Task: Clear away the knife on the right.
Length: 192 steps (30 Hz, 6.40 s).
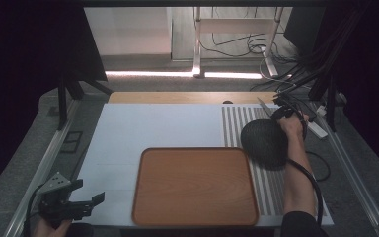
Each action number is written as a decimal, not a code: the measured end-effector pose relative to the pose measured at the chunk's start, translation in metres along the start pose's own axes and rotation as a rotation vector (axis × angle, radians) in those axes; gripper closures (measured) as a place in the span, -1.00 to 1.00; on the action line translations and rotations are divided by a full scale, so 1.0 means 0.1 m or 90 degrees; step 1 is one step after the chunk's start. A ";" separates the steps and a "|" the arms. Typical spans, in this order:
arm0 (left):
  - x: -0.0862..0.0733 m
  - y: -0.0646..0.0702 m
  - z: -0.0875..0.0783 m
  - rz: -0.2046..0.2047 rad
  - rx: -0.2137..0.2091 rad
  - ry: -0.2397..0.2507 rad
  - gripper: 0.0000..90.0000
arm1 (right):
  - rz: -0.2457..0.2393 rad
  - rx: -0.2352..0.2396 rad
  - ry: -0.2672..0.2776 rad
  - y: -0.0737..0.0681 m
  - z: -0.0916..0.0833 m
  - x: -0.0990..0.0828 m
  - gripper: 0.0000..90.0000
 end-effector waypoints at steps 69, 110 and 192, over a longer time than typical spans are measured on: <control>0.01 0.01 0.00 0.004 0.001 0.003 -0.89 | -0.127 0.158 0.121 -1.35 -1.27 -0.87 0.80; 0.02 0.01 0.00 0.008 0.001 0.003 -0.89 | -0.370 0.203 -0.039 -3.00 -0.96 -1.73 0.71; 0.01 0.02 0.01 0.011 0.003 -0.001 -0.88 | -0.261 0.193 0.020 -2.45 -0.80 -1.57 -0.77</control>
Point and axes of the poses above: each handheld gripper's, and its own axes: z roughly forward along the jaws, x roughly out of its top, y roughly to its right, the point moved 8 cm from there along z, roughly forward along the jaws, and after that the axes turned 10 degrees about -y, right-handed, at the moved point
